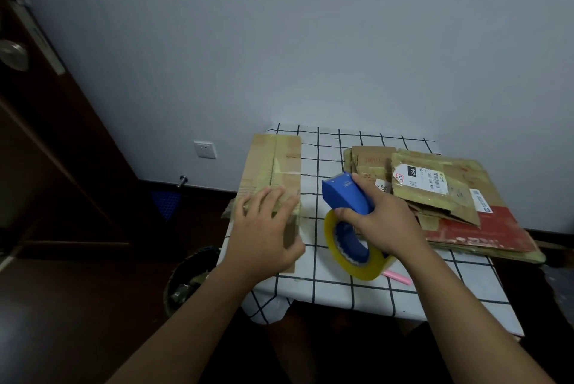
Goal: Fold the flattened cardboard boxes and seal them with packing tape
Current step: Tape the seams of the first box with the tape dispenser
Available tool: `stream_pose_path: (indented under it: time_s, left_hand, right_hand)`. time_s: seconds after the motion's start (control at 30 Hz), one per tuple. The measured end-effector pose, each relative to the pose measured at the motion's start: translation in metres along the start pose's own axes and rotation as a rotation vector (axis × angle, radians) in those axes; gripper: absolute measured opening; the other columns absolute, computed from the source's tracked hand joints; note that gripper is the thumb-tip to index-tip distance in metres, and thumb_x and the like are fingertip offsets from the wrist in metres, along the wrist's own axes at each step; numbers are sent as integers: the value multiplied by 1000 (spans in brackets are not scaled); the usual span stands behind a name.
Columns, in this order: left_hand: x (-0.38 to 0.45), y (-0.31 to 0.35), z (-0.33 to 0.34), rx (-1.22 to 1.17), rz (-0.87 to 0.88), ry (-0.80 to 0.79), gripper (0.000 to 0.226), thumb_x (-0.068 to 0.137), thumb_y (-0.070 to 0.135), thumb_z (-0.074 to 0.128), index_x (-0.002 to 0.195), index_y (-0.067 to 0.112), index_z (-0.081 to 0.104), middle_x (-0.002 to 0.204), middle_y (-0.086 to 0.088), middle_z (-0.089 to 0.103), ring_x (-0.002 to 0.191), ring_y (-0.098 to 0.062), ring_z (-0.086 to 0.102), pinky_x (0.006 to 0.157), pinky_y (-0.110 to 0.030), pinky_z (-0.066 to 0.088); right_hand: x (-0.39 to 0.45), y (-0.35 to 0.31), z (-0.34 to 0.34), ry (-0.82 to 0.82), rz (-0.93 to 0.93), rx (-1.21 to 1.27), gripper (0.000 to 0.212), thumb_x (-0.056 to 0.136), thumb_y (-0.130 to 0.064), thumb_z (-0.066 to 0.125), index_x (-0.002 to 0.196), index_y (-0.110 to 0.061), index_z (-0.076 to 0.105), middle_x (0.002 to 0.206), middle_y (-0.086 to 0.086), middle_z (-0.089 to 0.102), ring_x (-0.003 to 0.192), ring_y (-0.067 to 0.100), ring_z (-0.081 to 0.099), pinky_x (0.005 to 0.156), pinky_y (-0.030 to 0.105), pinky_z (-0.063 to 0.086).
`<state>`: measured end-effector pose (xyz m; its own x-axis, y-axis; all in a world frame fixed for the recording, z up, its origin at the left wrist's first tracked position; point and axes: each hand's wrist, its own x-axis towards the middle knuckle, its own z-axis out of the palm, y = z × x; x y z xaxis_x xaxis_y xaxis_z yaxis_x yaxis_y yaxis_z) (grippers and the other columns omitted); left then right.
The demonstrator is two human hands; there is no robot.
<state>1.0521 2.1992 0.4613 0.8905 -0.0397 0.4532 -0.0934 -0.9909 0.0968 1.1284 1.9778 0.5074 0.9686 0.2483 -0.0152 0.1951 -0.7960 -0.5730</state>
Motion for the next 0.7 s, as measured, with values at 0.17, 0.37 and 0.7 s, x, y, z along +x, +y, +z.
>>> stream_pose_path:
  time_s: [0.17,0.37,0.7]
  left_hand:
    - [15,22,-1,-133,-231,62,43,87,61,39,105,32,65,123,7,59,118,-17,49,103,-44,27]
    - [29,30,9,50,-341,125,24,81,39,61,93,18,61,95,0,61,90,-24,56,83,-43,40]
    - [19,31,21,164,-205,112,38,73,30,70,104,10,59,109,-11,62,98,-31,59,85,-50,49]
  right_hand:
    - [1,2,0,2,-7,-3,77,85,-59,63,151,-45,27,126,-2,61,94,15,52,74,30,46]
    - [1,8,6,-2,-2,-12,77,84,-60,63,151,-45,28,125,-1,60,94,14,49,78,32,47]
    - [4,12,21,2,-11,6,78,83,-62,63,151,-46,27,125,0,61,105,19,57,84,37,51]
